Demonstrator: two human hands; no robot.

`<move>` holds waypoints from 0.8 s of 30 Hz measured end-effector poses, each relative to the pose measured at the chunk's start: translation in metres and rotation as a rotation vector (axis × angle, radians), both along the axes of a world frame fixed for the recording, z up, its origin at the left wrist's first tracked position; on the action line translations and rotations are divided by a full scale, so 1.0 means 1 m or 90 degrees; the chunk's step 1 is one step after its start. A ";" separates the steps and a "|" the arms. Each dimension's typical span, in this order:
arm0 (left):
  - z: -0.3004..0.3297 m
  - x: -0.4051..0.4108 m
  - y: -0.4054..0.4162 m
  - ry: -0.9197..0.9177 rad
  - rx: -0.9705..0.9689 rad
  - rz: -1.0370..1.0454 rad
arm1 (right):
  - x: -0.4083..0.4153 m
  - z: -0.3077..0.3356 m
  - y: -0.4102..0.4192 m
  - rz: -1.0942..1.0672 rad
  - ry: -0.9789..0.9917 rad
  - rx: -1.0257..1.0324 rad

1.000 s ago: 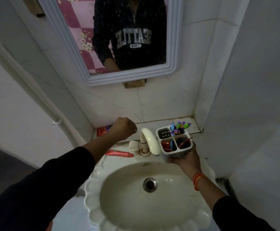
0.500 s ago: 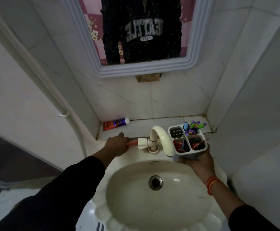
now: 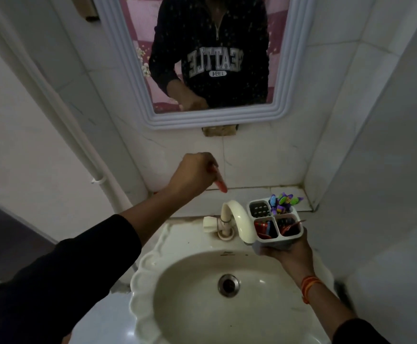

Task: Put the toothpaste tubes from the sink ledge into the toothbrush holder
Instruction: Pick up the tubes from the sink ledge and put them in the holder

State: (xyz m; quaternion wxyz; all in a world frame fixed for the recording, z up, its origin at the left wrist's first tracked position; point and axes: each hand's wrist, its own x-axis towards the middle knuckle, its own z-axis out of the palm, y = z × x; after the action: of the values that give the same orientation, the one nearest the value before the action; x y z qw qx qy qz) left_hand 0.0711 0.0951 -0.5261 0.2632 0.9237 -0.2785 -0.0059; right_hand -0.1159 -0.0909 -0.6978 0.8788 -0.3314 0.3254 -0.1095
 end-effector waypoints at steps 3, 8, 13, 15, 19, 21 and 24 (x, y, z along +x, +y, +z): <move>0.010 -0.014 -0.027 -0.048 -0.015 -0.083 | 0.001 0.002 -0.002 -0.011 0.130 -0.107; 0.001 -0.033 -0.064 -0.011 0.035 -0.197 | 0.002 -0.005 -0.003 0.020 0.055 0.039; -0.018 -0.036 -0.077 0.059 0.121 -0.225 | 0.006 -0.004 -0.005 -0.032 -0.007 0.191; -0.018 -0.029 -0.074 0.121 0.068 -0.168 | 0.005 -0.001 -0.001 -0.027 -0.007 0.179; -0.032 0.006 -0.054 0.097 0.117 -0.091 | 0.006 -0.003 -0.006 -0.002 -0.009 0.167; -0.050 0.028 -0.037 0.096 0.209 -0.043 | 0.005 -0.005 -0.004 -0.019 -0.050 0.144; -0.085 0.058 -0.004 0.128 0.325 0.027 | 0.003 -0.002 -0.005 -0.006 0.050 0.043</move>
State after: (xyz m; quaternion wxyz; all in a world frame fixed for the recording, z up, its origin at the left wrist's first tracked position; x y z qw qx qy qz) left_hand 0.1286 0.0906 -0.6114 0.0482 0.9605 -0.2209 -0.1624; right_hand -0.1126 -0.0959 -0.6994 0.8756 -0.3038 0.3648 -0.0893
